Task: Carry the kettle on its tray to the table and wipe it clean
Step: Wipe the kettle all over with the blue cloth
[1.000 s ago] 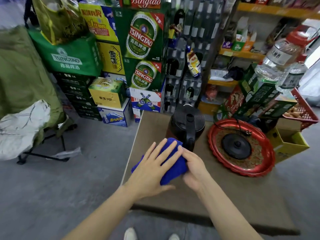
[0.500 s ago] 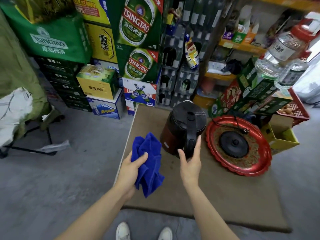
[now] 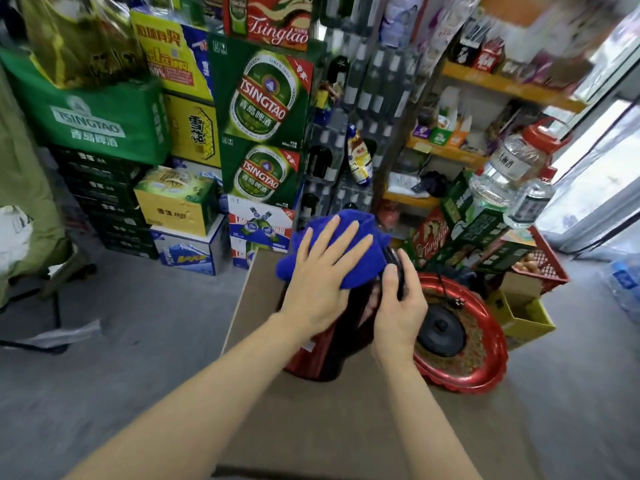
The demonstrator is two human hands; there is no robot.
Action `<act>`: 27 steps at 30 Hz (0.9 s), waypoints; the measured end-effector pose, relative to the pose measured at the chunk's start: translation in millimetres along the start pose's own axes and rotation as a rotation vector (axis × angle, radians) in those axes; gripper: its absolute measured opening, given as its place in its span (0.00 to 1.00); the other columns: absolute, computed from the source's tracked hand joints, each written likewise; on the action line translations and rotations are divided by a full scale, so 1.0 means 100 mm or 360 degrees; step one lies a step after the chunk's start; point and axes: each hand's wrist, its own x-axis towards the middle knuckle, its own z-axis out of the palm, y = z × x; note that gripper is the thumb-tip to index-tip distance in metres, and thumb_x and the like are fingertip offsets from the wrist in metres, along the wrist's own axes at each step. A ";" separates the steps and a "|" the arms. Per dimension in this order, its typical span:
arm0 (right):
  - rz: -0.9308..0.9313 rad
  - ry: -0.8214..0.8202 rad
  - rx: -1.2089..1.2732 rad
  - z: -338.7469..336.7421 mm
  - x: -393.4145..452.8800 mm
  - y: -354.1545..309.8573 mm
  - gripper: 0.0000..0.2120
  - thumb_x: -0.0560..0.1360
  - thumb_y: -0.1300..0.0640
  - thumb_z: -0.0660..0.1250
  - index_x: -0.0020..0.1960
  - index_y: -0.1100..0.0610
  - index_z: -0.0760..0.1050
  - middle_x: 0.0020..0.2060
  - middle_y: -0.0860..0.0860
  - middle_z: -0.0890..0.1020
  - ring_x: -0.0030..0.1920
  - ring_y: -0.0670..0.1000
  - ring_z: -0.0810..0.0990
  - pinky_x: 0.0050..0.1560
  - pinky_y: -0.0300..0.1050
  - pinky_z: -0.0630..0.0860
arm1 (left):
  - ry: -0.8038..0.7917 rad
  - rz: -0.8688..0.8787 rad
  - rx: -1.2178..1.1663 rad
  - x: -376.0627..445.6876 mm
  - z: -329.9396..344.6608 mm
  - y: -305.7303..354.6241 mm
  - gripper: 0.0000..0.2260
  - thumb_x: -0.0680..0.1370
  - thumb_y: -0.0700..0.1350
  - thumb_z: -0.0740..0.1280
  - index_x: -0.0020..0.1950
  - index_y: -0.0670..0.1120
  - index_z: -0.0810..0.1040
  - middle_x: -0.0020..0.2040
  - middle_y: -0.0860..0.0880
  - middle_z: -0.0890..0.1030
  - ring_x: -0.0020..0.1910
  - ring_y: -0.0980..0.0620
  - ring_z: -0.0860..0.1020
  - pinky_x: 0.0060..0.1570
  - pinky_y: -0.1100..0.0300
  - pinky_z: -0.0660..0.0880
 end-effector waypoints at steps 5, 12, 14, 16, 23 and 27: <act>0.0049 -0.0011 0.0179 -0.09 0.20 -0.24 0.17 0.82 0.56 0.62 0.71 0.52 0.72 0.30 0.50 0.75 0.25 0.51 0.68 0.28 0.46 0.68 | 0.0023 0.0256 0.0436 -0.81 0.24 0.25 0.32 0.78 0.55 0.63 0.80 0.48 0.61 0.81 0.48 0.60 0.81 0.43 0.54 0.74 0.38 0.59; -0.0007 -0.0068 0.0376 -0.18 0.34 -0.75 0.16 0.81 0.57 0.63 0.69 0.54 0.74 0.27 0.54 0.73 0.24 0.51 0.67 0.22 0.41 0.67 | 0.0363 0.0334 0.0619 0.10 -0.26 0.40 0.27 0.81 0.60 0.59 0.79 0.54 0.63 0.80 0.48 0.61 0.79 0.38 0.56 0.72 0.33 0.59; -0.0037 -0.0070 0.0433 -0.18 0.38 -0.93 0.16 0.81 0.57 0.64 0.68 0.55 0.75 0.28 0.55 0.73 0.22 0.51 0.67 0.21 0.41 0.67 | 0.0548 0.0203 0.0607 0.36 -0.45 0.54 0.25 0.81 0.58 0.60 0.78 0.54 0.64 0.80 0.47 0.62 0.79 0.36 0.57 0.70 0.32 0.60; -0.0096 -0.0075 0.0461 -0.18 0.42 -1.09 0.15 0.81 0.57 0.64 0.67 0.54 0.76 0.28 0.55 0.75 0.22 0.50 0.67 0.22 0.41 0.68 | 0.0660 0.0229 0.0626 0.31 -0.46 0.66 0.25 0.81 0.57 0.61 0.78 0.54 0.65 0.79 0.47 0.63 0.79 0.36 0.58 0.70 0.30 0.58; -0.0228 -0.0181 0.0597 -0.30 0.44 -1.52 0.15 0.80 0.57 0.65 0.67 0.51 0.76 0.29 0.56 0.71 0.24 0.52 0.66 0.23 0.42 0.65 | 0.0431 0.0755 0.0820 -0.38 -0.41 0.20 0.37 0.72 0.53 0.70 0.79 0.58 0.60 0.79 0.47 0.60 0.79 0.35 0.55 0.70 0.31 0.62; -0.0188 -0.0266 0.0685 -0.27 0.44 -1.67 0.15 0.80 0.56 0.65 0.66 0.52 0.77 0.29 0.56 0.72 0.23 0.51 0.66 0.24 0.41 0.67 | 0.0827 0.0324 0.0370 0.61 -1.06 0.74 0.25 0.79 0.54 0.64 0.76 0.57 0.67 0.79 0.45 0.65 0.77 0.36 0.61 0.64 0.36 0.70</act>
